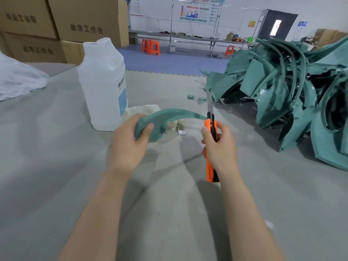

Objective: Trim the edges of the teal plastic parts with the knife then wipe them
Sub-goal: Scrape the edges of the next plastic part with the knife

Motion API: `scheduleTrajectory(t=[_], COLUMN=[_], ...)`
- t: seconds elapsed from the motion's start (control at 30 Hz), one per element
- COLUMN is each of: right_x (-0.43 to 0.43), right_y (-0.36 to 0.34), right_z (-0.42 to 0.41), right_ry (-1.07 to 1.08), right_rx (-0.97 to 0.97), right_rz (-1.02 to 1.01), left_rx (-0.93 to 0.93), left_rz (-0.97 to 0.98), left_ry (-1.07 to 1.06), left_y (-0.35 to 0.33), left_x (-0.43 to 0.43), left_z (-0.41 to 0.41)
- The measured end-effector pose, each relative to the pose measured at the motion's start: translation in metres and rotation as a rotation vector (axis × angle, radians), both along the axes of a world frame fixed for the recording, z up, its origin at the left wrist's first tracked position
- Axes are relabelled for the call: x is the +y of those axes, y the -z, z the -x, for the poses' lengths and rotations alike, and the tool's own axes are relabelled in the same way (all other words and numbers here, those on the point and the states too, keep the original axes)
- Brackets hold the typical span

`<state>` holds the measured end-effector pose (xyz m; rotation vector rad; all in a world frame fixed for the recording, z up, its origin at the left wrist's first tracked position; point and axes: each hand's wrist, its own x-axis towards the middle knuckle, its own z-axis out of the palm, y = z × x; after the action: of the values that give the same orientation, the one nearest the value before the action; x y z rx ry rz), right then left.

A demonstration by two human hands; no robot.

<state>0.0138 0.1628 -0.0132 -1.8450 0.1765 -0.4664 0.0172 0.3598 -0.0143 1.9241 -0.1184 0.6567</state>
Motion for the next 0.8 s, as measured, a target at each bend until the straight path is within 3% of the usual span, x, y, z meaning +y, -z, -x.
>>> scheduleTrajectory(t=[0.23, 0.8], right_x=[-0.018, 0.007], right_y=[0.021, 0.014], right_z=[-0.006, 0.001], right_ry=[0.149, -0.116], right_rx=[0.138, 0.036], right_rz=[0.214, 0.221], left_rx=[0.084, 0.107], left_rz=[0.008, -0.064], left_ry=[0.087, 0.118], left_y=[-0.001, -0.001], left_x=[0.007, 0.005], left_z=[0.000, 0.001])
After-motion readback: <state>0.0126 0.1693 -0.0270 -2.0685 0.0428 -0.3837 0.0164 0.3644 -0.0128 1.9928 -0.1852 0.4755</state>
